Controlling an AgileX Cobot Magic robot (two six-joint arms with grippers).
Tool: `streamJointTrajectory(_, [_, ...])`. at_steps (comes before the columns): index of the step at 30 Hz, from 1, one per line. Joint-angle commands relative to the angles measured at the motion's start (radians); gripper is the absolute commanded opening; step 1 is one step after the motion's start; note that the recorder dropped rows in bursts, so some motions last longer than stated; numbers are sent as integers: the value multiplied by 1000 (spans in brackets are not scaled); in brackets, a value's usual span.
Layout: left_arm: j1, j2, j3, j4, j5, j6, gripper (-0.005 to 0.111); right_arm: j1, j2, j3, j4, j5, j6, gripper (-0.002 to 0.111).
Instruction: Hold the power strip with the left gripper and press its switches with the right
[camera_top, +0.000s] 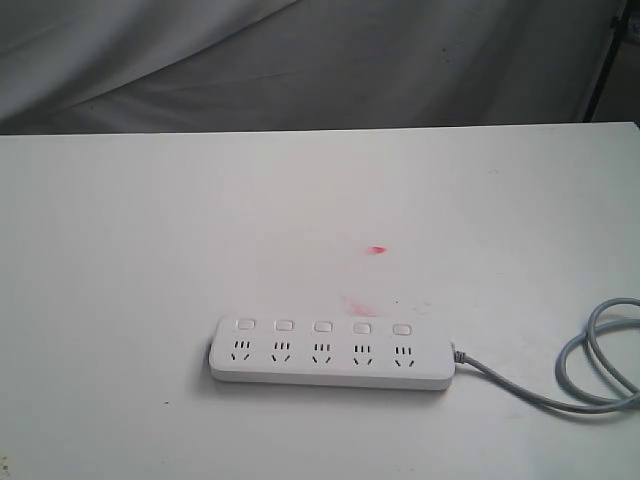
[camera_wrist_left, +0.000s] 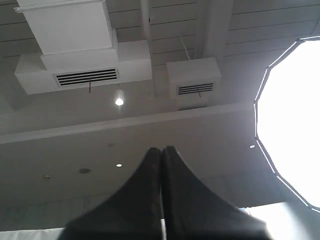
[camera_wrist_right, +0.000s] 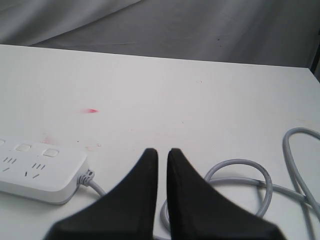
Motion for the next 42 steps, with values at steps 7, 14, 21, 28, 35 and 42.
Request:
streamJointTrajectory(7, [3,0,-2,-8,4,-8,0,-3,-5,4,-9,-2,0,7])
streamJointTrajectory(14, [3,0,-2,-8,4,-8,0,-3,-5,4,-9,-2,0,7])
streamJointTrajectory(21, [7,0,7,-8,15,-8,0,-3,-5,4,-9,-2,0,7])
streamJointTrajectory(28, [9,0,12,694,105,-8,0,-3,-5,4,-9,-2,0,7])
streamJointTrajectory(35, [9,0,12,1228,394,-8,0,-3,-5,4,-9,-2,0,7])
streamJointTrajectory(42, [9,0,12,1230,426,-8,0,-3,-5,4,-9,-2,0,7])
